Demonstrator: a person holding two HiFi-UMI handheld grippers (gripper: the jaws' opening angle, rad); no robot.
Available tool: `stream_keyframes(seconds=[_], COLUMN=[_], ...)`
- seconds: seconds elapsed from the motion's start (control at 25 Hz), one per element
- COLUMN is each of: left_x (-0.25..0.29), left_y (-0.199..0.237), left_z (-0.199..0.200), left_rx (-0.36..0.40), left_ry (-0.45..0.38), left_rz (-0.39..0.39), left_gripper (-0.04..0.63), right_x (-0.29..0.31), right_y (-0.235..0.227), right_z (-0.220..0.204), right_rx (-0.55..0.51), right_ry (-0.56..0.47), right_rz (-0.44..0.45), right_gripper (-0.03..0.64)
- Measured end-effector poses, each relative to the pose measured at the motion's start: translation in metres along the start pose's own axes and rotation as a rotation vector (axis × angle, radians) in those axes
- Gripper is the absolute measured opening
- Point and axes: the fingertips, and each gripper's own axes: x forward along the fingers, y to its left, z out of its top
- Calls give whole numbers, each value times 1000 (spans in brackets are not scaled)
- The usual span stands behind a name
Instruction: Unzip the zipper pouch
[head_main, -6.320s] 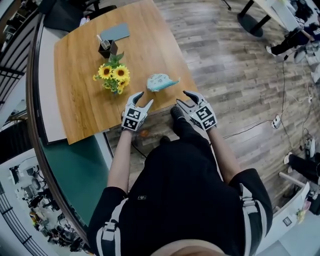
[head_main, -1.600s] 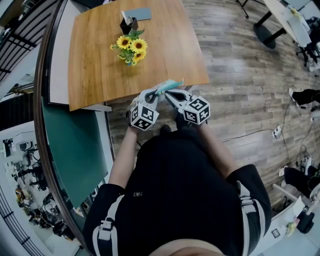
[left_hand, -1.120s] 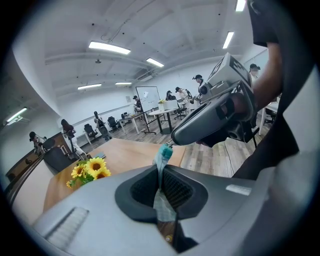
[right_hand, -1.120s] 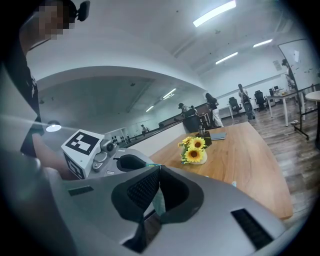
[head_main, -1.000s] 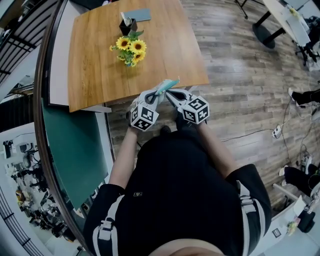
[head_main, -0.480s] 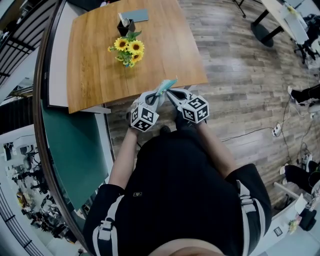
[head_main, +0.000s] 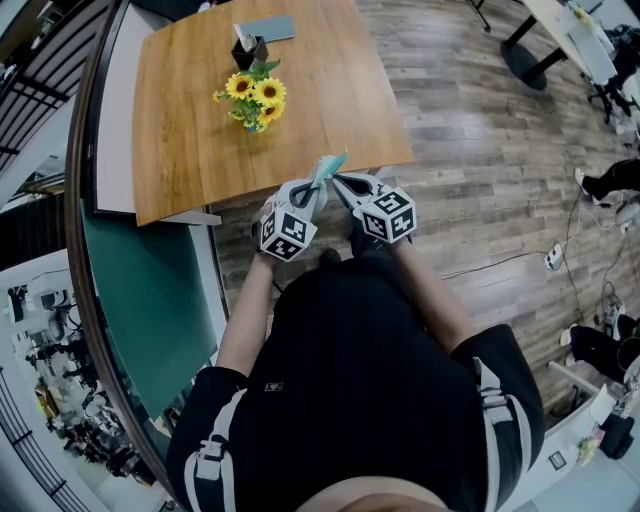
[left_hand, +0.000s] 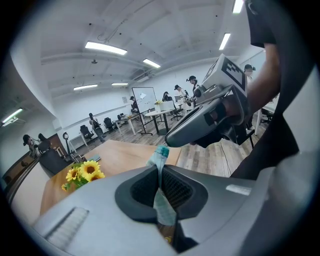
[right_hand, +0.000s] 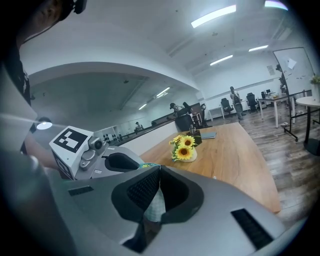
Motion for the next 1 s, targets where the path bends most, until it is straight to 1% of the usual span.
stream_keyframes(seconds=[0.52, 0.8, 1.0], left_x=[6, 8, 6], left_y=[-5, -16, -20], left_z=[7, 15, 16], left_rx=[-13, 50, 62], left_ry=[2, -23, -37], left_rz=[-19, -74, -99], left_gripper=[8, 5, 5], right_x=[-6, -9, -15], right_y=[-8, -14, -26], right_z=[6, 5, 1], right_rx=[-12, -4, 19], right_ry=[-10, 16, 39], right_rz=[-65, -83, -114], right_gripper=[5, 5, 5])
